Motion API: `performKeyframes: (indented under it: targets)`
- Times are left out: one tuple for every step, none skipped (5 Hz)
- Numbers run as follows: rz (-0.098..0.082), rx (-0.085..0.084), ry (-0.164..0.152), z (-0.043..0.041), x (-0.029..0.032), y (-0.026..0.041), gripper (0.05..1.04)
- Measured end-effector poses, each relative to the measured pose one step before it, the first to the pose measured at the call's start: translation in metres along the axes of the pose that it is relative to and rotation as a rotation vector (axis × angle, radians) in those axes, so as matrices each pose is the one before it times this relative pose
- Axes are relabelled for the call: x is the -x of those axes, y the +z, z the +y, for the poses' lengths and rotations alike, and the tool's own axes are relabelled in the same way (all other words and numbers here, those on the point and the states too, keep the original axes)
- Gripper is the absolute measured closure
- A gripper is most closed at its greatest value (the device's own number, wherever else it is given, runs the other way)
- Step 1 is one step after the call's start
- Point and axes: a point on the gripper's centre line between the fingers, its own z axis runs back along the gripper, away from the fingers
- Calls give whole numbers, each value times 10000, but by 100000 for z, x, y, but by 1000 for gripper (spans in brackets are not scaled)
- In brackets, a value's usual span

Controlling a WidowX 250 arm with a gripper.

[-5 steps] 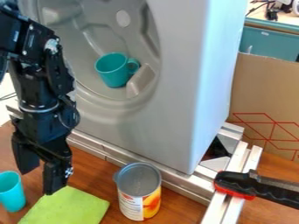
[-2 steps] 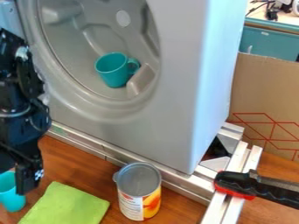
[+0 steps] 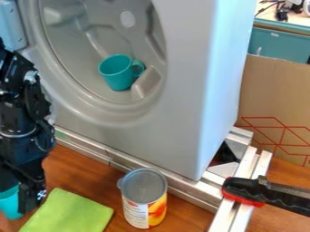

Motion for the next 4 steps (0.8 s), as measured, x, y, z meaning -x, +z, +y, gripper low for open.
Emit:
performKeyframes:
  targets:
    - [53,-64,135,450,-275,-325,83]
    - [185,71,72,287,-21,-867,83]
    - [98,129,-108,22,-184,-814,83]
    - [-89,253,-239,-362,-508,-845,83]
